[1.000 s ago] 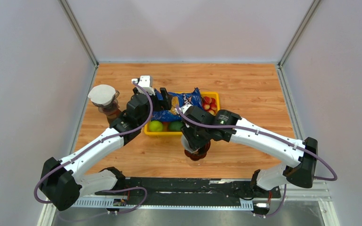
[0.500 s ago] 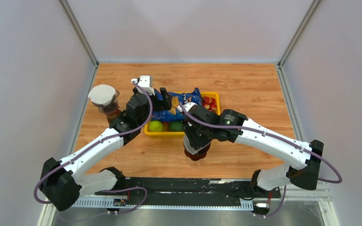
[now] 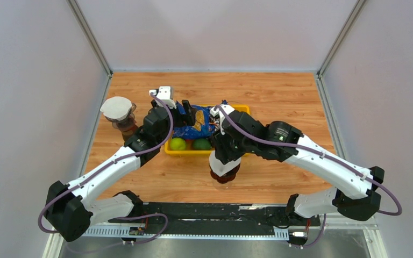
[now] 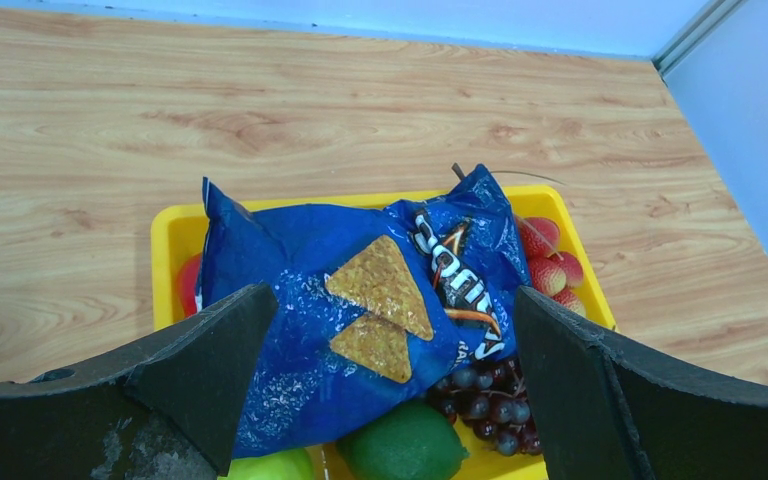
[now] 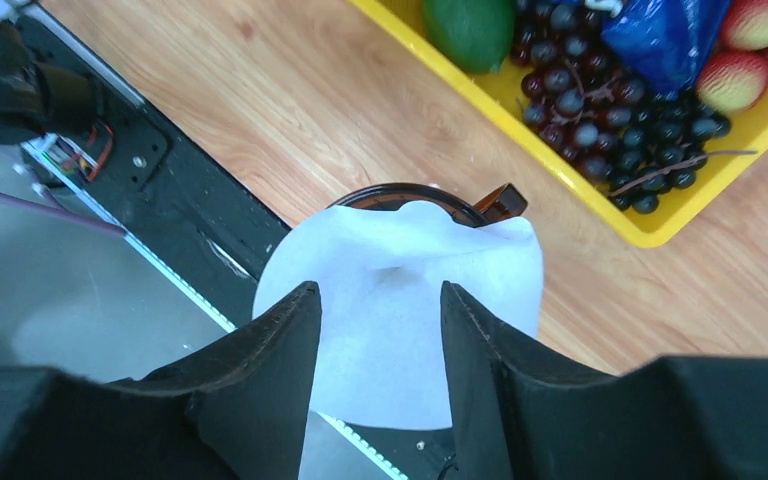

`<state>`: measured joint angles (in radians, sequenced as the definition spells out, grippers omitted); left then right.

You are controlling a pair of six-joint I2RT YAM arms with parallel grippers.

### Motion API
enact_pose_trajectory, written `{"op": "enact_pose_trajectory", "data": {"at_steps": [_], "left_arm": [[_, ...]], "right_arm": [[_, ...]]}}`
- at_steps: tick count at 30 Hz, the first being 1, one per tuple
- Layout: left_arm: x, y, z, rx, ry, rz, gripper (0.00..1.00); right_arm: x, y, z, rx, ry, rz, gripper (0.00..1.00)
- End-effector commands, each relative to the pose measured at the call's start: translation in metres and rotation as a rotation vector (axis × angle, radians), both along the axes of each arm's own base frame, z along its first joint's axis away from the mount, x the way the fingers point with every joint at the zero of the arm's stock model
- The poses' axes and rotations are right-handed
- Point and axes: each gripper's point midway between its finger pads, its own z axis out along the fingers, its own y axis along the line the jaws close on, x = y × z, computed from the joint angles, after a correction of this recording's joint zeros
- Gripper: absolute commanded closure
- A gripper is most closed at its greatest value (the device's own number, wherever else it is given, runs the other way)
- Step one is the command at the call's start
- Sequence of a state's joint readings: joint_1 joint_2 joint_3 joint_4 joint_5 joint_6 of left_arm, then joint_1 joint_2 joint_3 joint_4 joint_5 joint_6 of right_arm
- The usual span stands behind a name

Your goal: Place the coffee filter in the dripper

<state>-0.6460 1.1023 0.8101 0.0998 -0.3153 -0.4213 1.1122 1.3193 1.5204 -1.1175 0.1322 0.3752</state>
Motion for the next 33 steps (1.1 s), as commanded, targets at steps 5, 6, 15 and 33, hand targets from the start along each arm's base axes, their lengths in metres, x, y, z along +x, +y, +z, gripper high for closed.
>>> {"op": "enact_pose_trajectory", "data": {"at_steps": [5, 6, 15, 33], "left_arm": [[-0.004, 0.002, 0.014, -0.035, -0.026, -0.010, 0.00], [-0.005, 0.001, 0.014, -0.033, -0.023, -0.016, 0.00], [-0.010, 0.004, 0.015, -0.031, -0.021, -0.019, 0.00], [-0.006, 0.016, 0.004, -0.022, 0.031, 0.037, 0.00]], "right_arm": [[0.029, -0.028, 0.085, 0.153, -0.246, -0.173, 0.18], [0.035, -0.035, 0.091, 0.164, -0.276, -0.219, 0.04], [0.120, -0.117, 0.092, 0.117, -0.387, -0.662, 0.00], [0.184, -0.292, -0.041, 0.090, -0.478, -1.280, 0.00]]}}
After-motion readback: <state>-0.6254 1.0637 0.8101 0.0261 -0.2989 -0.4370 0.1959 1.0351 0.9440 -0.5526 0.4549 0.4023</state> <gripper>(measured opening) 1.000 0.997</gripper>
